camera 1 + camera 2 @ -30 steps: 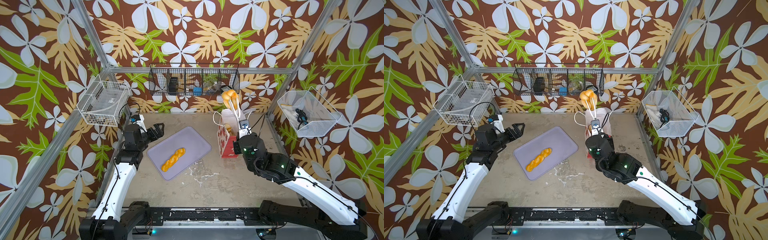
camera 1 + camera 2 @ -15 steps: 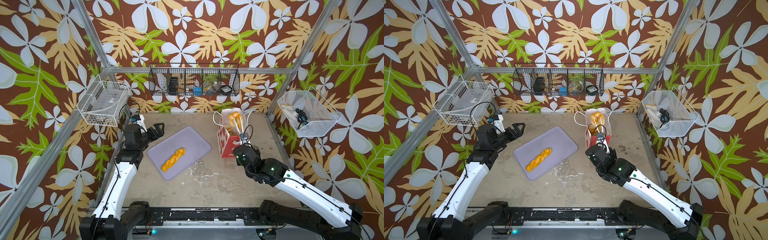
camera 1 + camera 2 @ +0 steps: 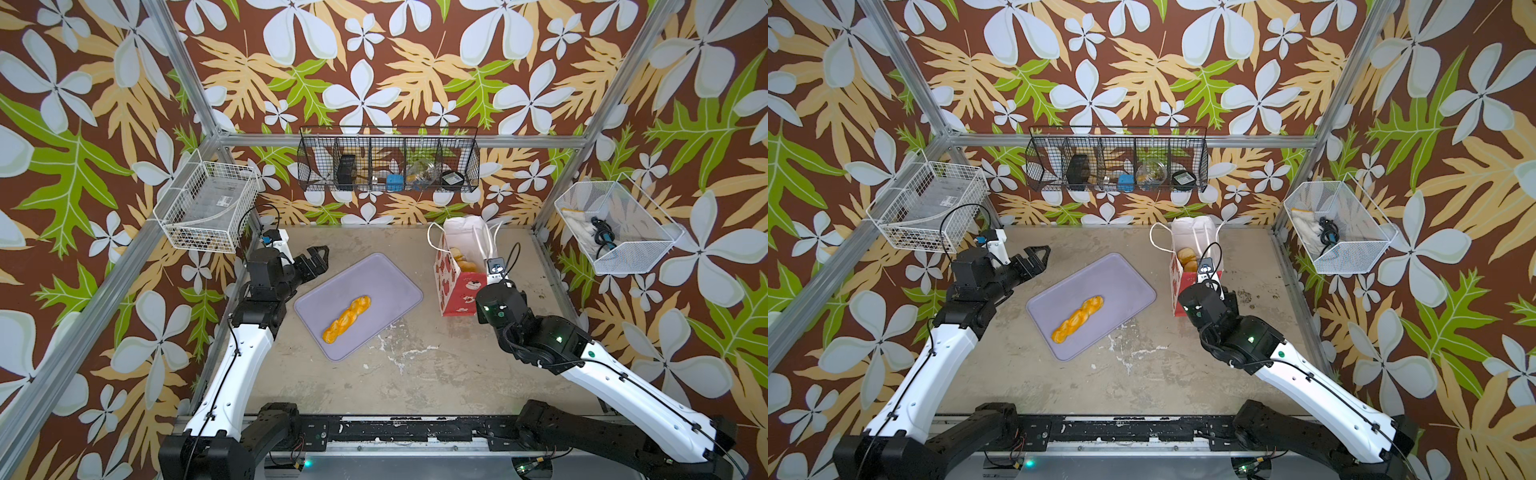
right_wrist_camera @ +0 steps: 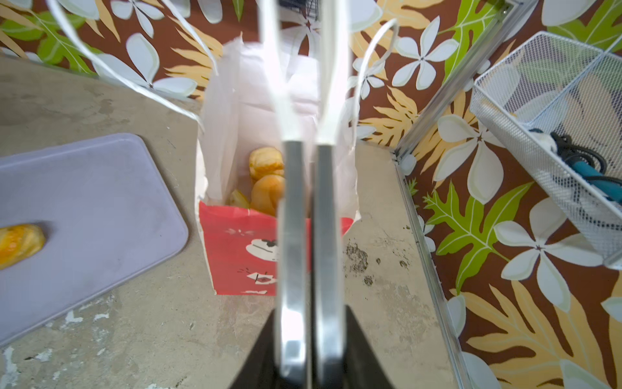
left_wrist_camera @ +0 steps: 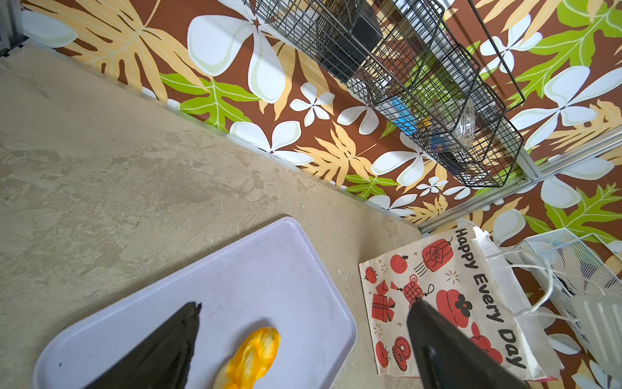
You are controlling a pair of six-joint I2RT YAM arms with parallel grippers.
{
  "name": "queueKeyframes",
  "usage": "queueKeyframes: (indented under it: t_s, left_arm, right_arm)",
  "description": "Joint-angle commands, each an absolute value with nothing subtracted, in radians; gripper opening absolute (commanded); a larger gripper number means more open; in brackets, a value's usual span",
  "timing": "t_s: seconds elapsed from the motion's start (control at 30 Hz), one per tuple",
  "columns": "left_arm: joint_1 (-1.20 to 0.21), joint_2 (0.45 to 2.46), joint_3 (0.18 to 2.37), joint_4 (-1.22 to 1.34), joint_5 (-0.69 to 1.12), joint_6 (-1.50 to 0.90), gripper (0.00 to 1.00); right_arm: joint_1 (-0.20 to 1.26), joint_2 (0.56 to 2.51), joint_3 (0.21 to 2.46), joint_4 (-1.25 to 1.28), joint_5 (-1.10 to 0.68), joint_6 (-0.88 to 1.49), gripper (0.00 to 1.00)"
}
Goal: Pack bread into a paper bag
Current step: Place the fake bread in the paper bag, then move the fake bread onto the plate.
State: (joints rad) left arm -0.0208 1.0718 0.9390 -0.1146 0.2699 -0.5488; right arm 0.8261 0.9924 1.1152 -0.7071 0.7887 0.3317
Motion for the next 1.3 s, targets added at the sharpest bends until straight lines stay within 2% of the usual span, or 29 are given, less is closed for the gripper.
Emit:
queueKeyframes:
  t_s: [0.0, 0.1, 0.2, 0.27, 0.37, 0.63, 0.87, 1.27]
  left_arm:
    - [-0.020, 1.070, 0.942, -0.092, 0.269, -0.542, 1.00]
    - [-0.020, 1.074, 0.943, -0.092, 0.267, -0.542, 1.00]
    - [-0.020, 1.081, 0.946, -0.092, 0.268, -0.543, 1.00]
    - [-0.020, 1.087, 0.945, -0.091, 0.270, -0.548, 1.00]
    - [-0.020, 1.097, 0.943, -0.087, 0.275, -0.550, 1.00]
    - [-0.020, 1.104, 0.942, -0.084, 0.272, -0.551, 1.00]
    - [-0.020, 1.102, 0.931, -0.083, 0.276, -0.551, 1.00]
    - [-0.020, 1.088, 0.923, -0.086, 0.272, -0.541, 1.00]
  right_arm:
    - [0.826, 1.013, 1.211, -0.634, 0.679, 0.228, 0.00]
    - [0.886, 1.069, 1.293, -0.650, 0.518, 0.175, 0.00]
    - [1.055, 1.125, 1.297, -0.634, 0.486, 0.136, 0.00]
    - [1.107, 1.165, 1.267, -0.606, 0.409, 0.129, 0.00]
    - [1.109, 1.216, 1.178, -0.533, 0.283, 0.156, 0.00]
    - [1.093, 1.447, 1.008, -0.367, 0.233, 0.239, 0.00]
    - [1.039, 1.611, 1.013, -0.284, 0.191, 0.249, 0.00]
    - [0.938, 1.733, 1.059, -0.232, 0.167, 0.237, 0.00]
